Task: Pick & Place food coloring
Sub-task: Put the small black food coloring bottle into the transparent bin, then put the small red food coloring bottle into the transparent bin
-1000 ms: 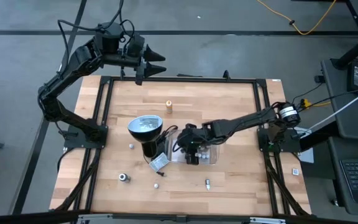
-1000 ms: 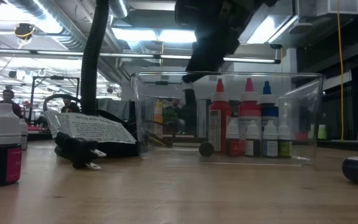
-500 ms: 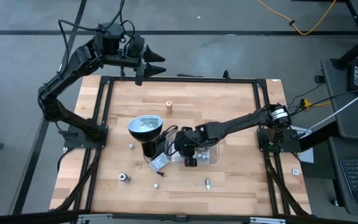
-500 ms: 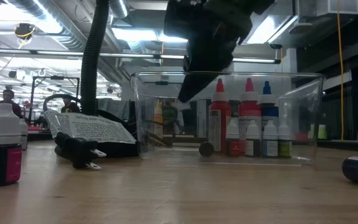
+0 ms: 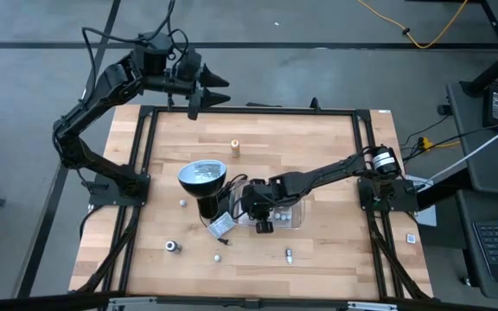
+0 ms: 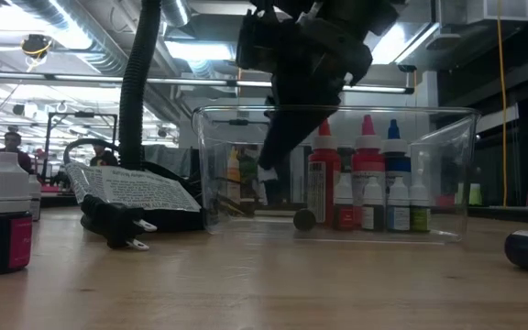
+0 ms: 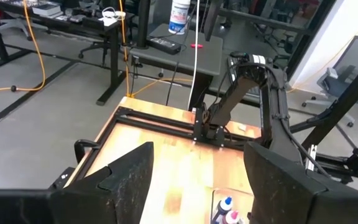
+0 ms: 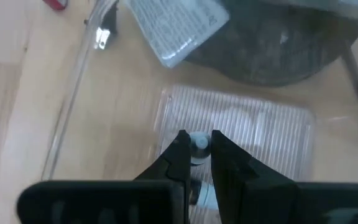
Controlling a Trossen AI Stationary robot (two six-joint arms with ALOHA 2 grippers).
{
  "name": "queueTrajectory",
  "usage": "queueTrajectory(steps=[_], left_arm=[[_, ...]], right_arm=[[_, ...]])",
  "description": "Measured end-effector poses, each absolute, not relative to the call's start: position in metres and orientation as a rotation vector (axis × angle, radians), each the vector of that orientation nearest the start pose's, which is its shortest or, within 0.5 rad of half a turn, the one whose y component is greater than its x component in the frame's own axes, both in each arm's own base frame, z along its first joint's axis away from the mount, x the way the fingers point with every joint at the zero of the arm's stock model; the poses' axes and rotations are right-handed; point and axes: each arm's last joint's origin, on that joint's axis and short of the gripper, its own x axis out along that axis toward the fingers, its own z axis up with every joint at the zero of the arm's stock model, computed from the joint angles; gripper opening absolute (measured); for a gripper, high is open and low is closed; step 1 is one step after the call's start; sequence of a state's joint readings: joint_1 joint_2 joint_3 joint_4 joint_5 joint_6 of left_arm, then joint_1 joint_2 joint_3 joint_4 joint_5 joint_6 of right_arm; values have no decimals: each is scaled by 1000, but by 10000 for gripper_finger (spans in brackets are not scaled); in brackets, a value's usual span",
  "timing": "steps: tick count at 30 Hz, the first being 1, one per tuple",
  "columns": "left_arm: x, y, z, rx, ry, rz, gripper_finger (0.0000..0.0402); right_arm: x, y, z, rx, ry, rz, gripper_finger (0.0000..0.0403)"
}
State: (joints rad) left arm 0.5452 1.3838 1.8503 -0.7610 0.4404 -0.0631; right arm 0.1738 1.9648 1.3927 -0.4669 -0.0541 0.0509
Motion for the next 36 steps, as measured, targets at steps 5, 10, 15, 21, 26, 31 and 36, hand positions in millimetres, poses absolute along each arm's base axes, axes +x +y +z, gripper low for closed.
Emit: queueTrajectory(steps=[5,10,15,21,26,31,36], left_arm=[[222,120,498,-201,267,112,243],[222,120,498,-201,267,112,246],[222,120,498,-201,267,111,244],[222,120,498,-201,267,112,244],[222,120,498,-201,267,111,246],[222,120,498,-201,267,111,243],[222,120,498,-201,267,112,244]], right_arm=[[399,72,176,-5,1063,173,45],[400,72,176,-3,1053,172,55],[400,71,176,-16,1052,142,93],[400,71,176,-18,1053,140,106],[400,71,176,-16,1053,139,102],[399,71,182,36,1101,100,105],[401,71,197,51,1138,85,107]])
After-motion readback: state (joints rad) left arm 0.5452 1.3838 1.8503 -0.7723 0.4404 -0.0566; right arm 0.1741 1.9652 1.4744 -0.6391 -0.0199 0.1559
